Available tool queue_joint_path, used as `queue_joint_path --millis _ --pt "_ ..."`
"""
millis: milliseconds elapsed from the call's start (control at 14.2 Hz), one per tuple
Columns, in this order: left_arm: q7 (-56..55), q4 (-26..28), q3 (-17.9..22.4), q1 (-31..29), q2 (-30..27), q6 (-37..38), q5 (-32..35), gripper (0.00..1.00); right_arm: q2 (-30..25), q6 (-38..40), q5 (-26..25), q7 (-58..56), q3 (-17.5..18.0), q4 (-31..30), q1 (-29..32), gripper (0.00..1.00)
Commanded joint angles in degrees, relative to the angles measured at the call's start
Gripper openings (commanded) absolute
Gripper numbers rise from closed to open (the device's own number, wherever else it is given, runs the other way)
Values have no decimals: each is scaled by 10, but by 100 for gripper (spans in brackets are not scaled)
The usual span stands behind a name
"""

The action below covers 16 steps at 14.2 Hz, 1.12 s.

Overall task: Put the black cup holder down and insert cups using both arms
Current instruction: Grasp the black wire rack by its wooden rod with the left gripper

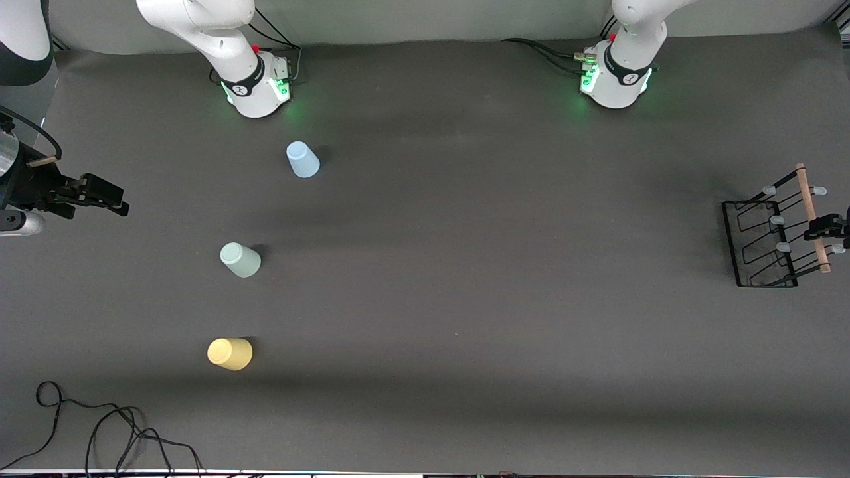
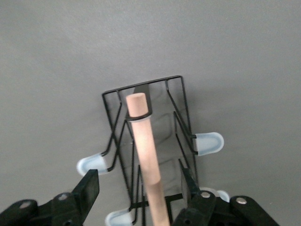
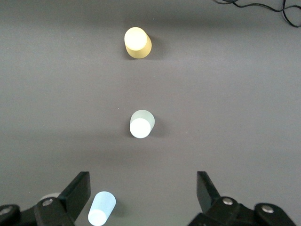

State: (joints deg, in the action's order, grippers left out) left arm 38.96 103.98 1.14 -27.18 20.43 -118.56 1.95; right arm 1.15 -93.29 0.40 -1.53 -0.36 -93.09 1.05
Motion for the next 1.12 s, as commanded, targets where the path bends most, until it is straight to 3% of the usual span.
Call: queue_joint_path --millis 0,211,421,632,1053 --pt "-35 38 -4 -3 -22 -16 -14 78 0 -4 0 -3 -3 0 -6 100" --pt "-36 38 -4 -3 -21 -16 -15 66 0 -4 0 -3 -3 0 -6 100" --pt "-36 38 -4 -3 -22 -15 -15 30 0 -4 0 -4 -3 0 -6 100" --pt "-36 37 -4 -2 -25 -14 -15 0 0 -4 0 -4 -3 0 -6 100" --pt "-35 26 -10 6 -60 27 -16 0 0 -3 0 -4 -3 0 -6 100"
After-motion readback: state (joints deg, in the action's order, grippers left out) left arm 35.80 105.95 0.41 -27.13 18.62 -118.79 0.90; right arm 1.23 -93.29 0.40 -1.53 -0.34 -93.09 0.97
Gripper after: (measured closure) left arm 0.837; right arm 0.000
